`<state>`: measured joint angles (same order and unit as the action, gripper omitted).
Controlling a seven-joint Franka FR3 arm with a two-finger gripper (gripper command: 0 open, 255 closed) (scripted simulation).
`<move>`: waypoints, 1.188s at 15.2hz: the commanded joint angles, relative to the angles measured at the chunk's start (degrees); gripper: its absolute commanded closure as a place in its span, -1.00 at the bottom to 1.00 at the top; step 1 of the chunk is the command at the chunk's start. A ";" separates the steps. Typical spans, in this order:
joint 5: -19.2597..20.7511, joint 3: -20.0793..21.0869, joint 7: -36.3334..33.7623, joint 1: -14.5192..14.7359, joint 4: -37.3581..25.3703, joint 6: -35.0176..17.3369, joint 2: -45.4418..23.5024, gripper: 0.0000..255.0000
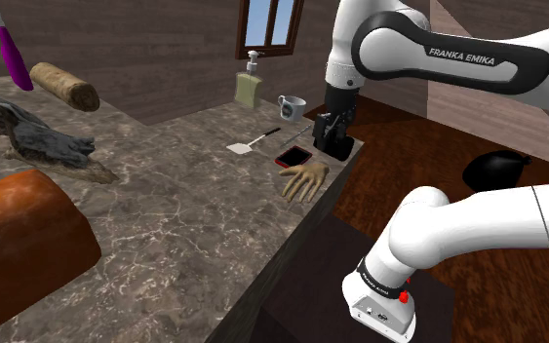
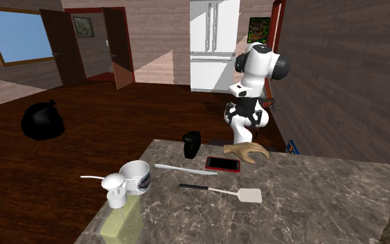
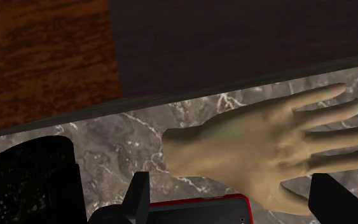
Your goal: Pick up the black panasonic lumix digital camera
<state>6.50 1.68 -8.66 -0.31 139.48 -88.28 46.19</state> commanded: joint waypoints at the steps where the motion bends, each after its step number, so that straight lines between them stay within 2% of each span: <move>1: 0.00 0.00 0.00 0.00 0.00 0.00 0.00 -1.00; 6: 4.47 -9.34 11.19 -1.24 2.45 -5.28 1.77 -1.00; 11: 7.86 -19.20 22.44 -1.90 2.21 -11.15 0.00 -1.00; 17: 8.90 -31.80 36.34 -0.13 -1.71 -18.17 -6.31 -1.00; 18: 8.79 -32.79 37.43 0.15 -2.16 -18.67 -6.94 -1.00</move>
<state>15.43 -29.57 26.97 -0.64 138.01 -106.00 40.31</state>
